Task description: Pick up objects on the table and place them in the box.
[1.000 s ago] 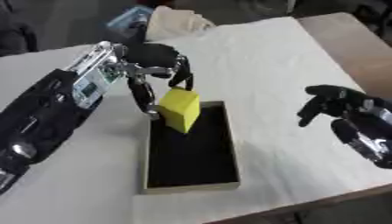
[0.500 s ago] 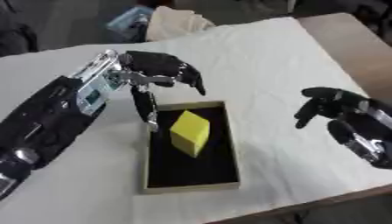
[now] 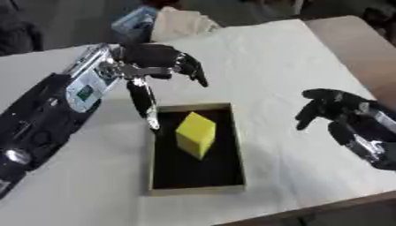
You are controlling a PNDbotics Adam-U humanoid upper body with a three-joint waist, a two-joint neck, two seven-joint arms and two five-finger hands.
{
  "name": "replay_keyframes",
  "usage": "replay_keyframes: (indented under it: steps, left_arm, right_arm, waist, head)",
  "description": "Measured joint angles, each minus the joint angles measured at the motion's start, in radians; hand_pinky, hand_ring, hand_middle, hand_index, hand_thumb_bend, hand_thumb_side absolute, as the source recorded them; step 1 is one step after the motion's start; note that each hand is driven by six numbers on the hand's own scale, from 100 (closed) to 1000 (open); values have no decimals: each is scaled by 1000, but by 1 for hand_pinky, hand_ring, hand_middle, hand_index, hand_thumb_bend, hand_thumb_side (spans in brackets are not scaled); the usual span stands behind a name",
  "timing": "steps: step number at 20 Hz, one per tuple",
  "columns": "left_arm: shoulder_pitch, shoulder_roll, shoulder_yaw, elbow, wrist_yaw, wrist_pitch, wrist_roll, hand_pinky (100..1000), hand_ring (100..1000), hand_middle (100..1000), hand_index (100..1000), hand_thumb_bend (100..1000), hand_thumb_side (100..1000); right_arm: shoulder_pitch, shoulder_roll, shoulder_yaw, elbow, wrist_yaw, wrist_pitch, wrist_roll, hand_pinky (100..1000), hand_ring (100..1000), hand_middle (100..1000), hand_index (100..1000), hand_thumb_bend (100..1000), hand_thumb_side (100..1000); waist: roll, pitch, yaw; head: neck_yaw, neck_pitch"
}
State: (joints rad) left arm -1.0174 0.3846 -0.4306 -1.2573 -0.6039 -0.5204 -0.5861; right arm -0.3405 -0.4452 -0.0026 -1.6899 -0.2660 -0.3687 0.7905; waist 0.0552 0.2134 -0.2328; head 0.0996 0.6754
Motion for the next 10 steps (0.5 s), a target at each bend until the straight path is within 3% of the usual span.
replay_keyframes:
  steps: [10]
  left_arm:
    - [72,125,65,-195,158,34,-31,821,729,727,850,941,381]
  right_arm:
    - [17,0,-10,7,10,-6,-6,781,640,661,937,100,640]
  waist:
    - [-7,-9,36]
  head:
    - [-22,1]
